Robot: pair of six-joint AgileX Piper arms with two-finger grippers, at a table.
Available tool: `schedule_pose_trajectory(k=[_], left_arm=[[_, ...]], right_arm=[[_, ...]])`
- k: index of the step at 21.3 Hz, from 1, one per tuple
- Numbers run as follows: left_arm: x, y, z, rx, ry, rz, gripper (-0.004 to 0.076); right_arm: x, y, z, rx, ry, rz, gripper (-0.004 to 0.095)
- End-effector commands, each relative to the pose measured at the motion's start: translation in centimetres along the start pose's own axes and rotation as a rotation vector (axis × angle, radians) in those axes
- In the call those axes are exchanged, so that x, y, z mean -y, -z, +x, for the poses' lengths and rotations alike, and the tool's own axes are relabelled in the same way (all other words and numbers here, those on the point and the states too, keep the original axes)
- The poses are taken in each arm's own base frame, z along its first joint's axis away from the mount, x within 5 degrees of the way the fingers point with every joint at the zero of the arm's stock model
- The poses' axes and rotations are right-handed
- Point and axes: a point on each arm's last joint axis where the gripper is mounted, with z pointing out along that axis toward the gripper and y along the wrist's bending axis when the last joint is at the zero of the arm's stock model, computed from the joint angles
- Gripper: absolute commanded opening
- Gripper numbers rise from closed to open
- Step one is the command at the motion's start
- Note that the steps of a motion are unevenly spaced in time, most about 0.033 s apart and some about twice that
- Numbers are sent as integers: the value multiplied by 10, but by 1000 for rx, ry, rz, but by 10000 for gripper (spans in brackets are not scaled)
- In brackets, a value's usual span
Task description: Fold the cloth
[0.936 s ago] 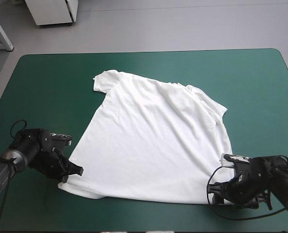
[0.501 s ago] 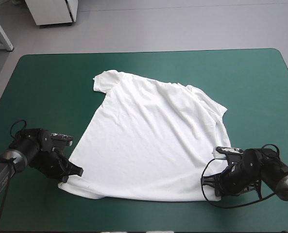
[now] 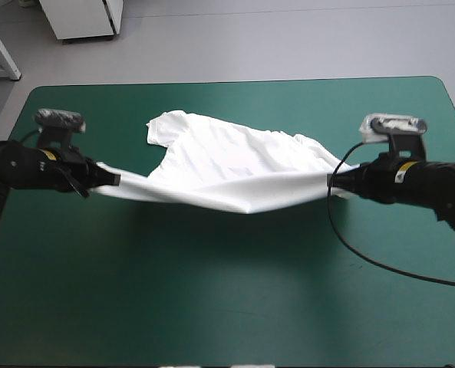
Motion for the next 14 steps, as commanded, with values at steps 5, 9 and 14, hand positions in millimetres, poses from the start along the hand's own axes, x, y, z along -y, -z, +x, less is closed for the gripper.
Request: schedule_pose_trajectory(k=[5,9,14], left_arm=[[22,185,-73,714,-125,-91,-9],[25,233,-84,925,-178,-177,-9],[27,264,-89,1144,-187,-233,-9]], right_arm=[[-21,144,-89,606,104,-26,-15],[-28,202,-110,873,168,-34,-15],[-33,246,-119,1133,206,-54,-15]])
